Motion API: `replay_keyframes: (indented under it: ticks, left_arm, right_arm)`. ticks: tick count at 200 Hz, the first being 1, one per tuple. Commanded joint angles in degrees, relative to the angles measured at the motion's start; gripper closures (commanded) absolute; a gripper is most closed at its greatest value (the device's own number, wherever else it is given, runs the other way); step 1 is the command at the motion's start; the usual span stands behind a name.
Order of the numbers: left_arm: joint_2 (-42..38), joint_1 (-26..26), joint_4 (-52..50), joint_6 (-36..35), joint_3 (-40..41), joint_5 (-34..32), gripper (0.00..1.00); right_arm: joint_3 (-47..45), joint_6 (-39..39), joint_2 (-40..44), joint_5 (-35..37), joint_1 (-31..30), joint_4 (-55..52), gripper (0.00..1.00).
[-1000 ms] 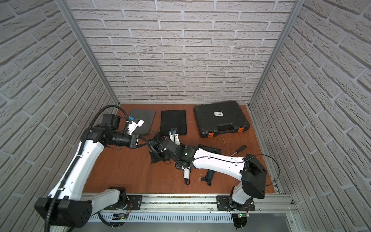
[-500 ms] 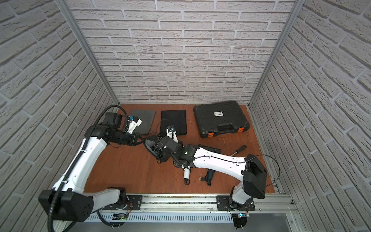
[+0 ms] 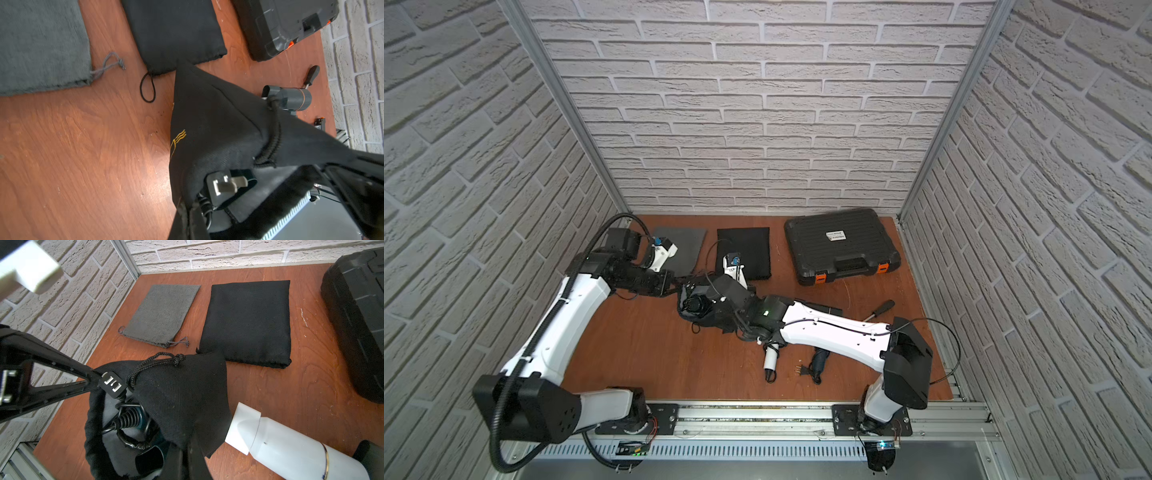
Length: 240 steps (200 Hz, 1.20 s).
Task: Pack away hair dryers
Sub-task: Adjust the drawstring bag at the center of the board.
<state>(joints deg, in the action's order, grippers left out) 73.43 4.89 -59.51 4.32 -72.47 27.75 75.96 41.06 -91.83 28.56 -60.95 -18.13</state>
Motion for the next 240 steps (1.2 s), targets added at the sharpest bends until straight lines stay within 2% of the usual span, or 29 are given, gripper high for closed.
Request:
replay_keyframes:
  ticks: [1,88,115,142,173,194,219,240]
  left_arm:
    - [-2.9,-0.4,-0.9,-1.7,-4.0,1.6,1.00]
    - [-8.2,-2.9,-3.9,-5.0,-7.0,8.4,1.00]
    - [-9.7,-5.4,-2.8,-5.2,-7.7,7.9,1.00]
    - [-8.8,-6.0,-4.6,-5.9,-8.7,8.1,1.00]
    - [-9.3,-6.6,-3.1,-4.9,-7.6,7.7,1.00]
    - [-8.5,-6.6,-3.3,-4.7,-7.7,7.9,1.00]
    - [-8.5,-6.7,-3.3,-4.7,-8.4,7.1,1.00]
    - [-8.7,-6.7,-4.9,-5.6,-9.2,8.0,1.00]
  right_arm:
    - [1.6,-0.8,0.9,0.9,0.6,3.5,0.98]
    - [-0.6,-0.6,6.1,-1.9,0.7,7.8,0.97]
    - [-2.2,-0.3,8.0,-3.5,0.8,11.0,0.97]
    - [0.4,-1.8,8.2,-6.1,0.7,9.5,0.97]
    - [-2.5,-1.9,10.1,-7.6,0.7,16.9,0.97]
    - [3.2,-3.5,7.4,-11.6,0.6,10.8,0.97]
    - [1.0,-2.6,8.0,-12.2,0.6,15.5,0.97]
    - [1.6,-2.2,7.2,-12.5,0.6,14.1,0.97]
